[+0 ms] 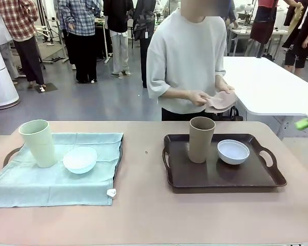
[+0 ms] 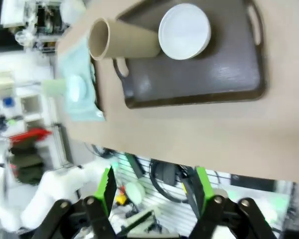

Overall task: Set up a tray with a mat and arrange the tableware.
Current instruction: Pick up the Picnic Bowl and Reusable plastic cup from the Handle tray in front of the human's position and hold them in the air.

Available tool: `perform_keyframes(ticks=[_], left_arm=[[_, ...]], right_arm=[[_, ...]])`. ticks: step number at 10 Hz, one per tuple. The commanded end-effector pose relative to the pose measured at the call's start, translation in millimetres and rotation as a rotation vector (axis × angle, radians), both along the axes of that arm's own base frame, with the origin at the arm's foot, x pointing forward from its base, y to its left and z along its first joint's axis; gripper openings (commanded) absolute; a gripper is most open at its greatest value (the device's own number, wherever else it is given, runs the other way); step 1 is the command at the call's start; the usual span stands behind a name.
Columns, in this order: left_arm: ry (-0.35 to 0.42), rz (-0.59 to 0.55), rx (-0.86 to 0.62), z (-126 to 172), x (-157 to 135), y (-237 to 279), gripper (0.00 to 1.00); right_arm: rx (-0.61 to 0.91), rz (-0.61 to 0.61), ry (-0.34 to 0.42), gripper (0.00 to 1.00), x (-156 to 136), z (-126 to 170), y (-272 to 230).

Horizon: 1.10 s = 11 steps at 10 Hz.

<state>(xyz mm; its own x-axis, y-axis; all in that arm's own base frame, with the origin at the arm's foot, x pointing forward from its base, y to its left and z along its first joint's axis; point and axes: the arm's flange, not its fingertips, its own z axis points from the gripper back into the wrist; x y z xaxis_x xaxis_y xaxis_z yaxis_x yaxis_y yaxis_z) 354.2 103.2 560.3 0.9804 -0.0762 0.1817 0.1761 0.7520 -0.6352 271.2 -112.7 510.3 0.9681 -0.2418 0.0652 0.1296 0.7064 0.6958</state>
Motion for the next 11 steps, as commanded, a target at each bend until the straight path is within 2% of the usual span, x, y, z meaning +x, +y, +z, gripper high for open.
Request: perform_keyframes(ticks=[1,3,5,8,11], left_arm=[[0.022,0.037,-0.133,-7,2,41,1.00],[0.014,0.065,-0.249,-24,-10,84,1.00],[-0.002,0.046,-0.350,-52,-15,107,1.00],[-0.022,0.055,-0.479,-99,-19,130,1.00],[-0.081,0.128,-0.533,-100,-26,160,1.00]], right_arm=[[0.148,-0.078,-0.058,0.81,-30,-15,-34],[0.283,-0.177,-0.101,0.81,-58,-32,-72],[0.382,-0.229,-0.128,0.81,-79,-47,-96],[0.426,-0.261,-0.127,0.81,-97,-57,-115],[0.433,-0.269,-0.138,0.81,-100,-57,-116]])
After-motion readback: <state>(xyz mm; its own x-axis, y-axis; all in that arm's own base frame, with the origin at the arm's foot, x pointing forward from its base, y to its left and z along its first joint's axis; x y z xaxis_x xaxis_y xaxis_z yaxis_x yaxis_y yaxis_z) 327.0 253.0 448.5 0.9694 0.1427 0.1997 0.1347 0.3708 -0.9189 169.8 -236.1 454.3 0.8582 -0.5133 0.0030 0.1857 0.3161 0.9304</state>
